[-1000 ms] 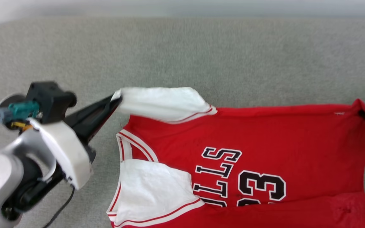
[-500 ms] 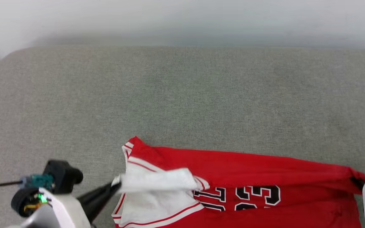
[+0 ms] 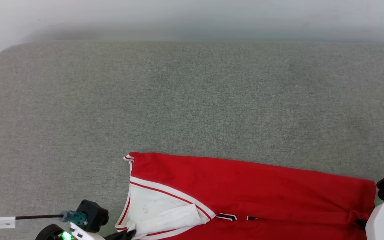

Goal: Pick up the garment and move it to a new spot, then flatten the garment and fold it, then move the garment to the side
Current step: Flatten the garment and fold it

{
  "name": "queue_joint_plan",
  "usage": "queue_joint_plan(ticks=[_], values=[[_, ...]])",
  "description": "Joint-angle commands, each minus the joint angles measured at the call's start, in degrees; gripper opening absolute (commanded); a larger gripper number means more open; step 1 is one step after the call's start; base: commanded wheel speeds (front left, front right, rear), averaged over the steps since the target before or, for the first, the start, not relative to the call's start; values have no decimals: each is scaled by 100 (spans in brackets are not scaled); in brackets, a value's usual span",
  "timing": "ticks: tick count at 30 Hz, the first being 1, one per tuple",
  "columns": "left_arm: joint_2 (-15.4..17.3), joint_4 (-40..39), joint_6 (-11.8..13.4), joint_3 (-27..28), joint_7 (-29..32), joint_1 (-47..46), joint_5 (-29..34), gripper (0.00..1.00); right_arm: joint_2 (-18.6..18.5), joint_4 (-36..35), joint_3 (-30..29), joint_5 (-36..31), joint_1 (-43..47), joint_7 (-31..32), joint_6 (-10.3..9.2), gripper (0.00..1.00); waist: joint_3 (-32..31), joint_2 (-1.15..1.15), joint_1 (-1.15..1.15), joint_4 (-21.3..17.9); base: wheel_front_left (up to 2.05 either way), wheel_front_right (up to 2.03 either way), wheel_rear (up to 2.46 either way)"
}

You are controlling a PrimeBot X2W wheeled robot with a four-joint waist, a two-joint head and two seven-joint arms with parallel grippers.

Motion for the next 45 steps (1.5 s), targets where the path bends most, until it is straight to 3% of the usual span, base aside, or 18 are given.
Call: queue_joint_plan(ticks=[1,4,5,6,7,8,9,19,26,30,34,39,45], values=[[-61,94,-68,-67,-7,-69,79,0,-32,69,51,36,35,-29,-2,0,18,0,0,-7,0,0,0],[-200,322,-153,-165,-33,-132,181,0,-105,193,166,63,16,-90,-2,0,35,0,0,-16,0,0,0],[-239,397,-178,-190,-42,-152,200,0,-137,221,210,56,1,-152,-3,6,30,0,0,-17,0,0,0],[-275,446,-219,-218,-69,-167,245,0,-124,246,216,88,-32,-258,-2,100,22,0,0,-19,0,0,0],[-311,497,-266,-244,-123,-182,312,13,-40,317,175,176,-65,-298,-3,100,5,0,0,-22,0,0,0],[-347,577,-291,-271,-165,-176,349,50,6,359,197,263,-61,-278,-3,100,-25,0,0,-24,0,0,0],[-375,637,-310,-288,-210,-157,379,100,19,380,207,317,-55,-246,-3,100,-62,0,0,-31,0,0,0],[-514,706,-181,50,-1169,-241,657,100,40,-136,-283,617,93,-126,-2,100,-452,0,0,-85,0,0,0],[-643,692,342,634,-2455,-162,995,100,517,-740,-949,659,212,142,-2,100,-585,0,0,-121,0,0,0],[-987,715,651,1076,-2777,-9,1256,100,927,-884,-1307,398,301,251,-2,100,-623,0,0,-126,0,0,0],[-1639,438,774,1905,-2809,188,1817,100,1454,-732,-1684,126,302,224,-2,100,-586,0,0,-101,0,0,0],[-2408,267,573,2895,-2806,583,2686,100,1900,-369,-1939,-144,149,48,-2,100,-459,0,0,-79,0,0,0],[-2976,171,239,3505,-2807,776,3768,100,2057,144,-2130,-271,-8,-216,-2,100,-212,0,0,-32,0,0,0]])
